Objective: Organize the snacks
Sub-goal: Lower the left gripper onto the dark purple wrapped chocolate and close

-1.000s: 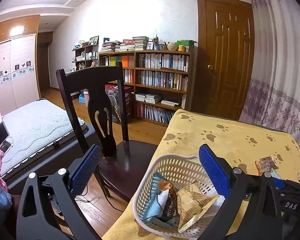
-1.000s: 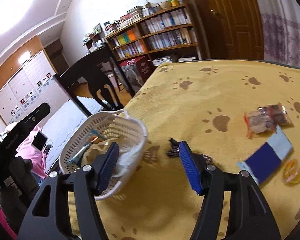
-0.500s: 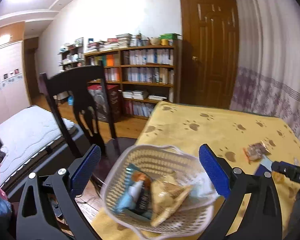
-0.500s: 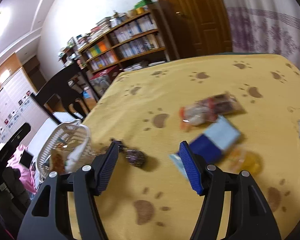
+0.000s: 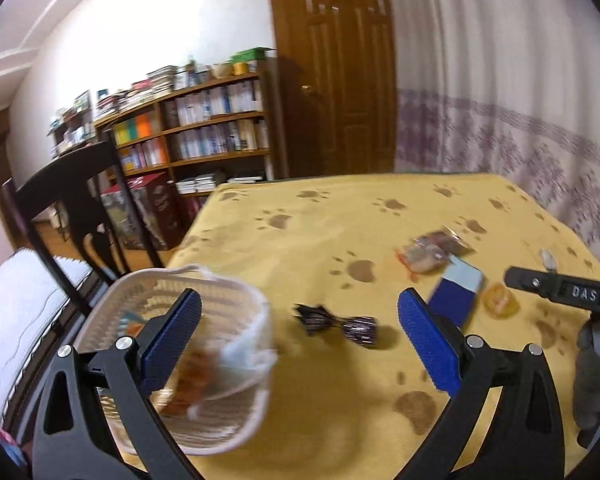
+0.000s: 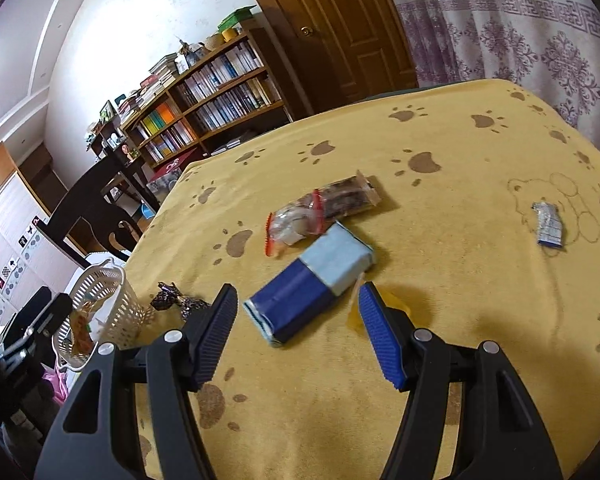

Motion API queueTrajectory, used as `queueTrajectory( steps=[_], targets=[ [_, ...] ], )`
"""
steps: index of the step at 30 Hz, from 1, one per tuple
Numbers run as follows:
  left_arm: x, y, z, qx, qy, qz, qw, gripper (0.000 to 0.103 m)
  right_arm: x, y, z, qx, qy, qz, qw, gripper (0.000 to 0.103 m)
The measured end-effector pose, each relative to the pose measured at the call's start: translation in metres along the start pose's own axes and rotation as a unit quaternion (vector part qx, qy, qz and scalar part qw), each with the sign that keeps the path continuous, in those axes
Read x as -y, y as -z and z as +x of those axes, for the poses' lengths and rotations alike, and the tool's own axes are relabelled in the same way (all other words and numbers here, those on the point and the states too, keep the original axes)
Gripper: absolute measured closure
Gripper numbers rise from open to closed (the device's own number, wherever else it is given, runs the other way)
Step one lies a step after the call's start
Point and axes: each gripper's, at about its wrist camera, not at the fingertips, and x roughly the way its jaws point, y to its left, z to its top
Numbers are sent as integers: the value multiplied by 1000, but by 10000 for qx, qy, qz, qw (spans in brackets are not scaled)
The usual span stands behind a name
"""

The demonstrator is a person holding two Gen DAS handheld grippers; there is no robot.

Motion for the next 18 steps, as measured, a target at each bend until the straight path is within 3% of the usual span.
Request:
queueTrajectory(
  steps=[8,18],
  targets=[
    [51,19,40,-596,537,161,9966,3,21,3,-4,15,8,164,9999,39],
    [51,34,103,-1310,587,-287,9892,3,42,4,-1,-45,82,186,9998,39]
  ],
)
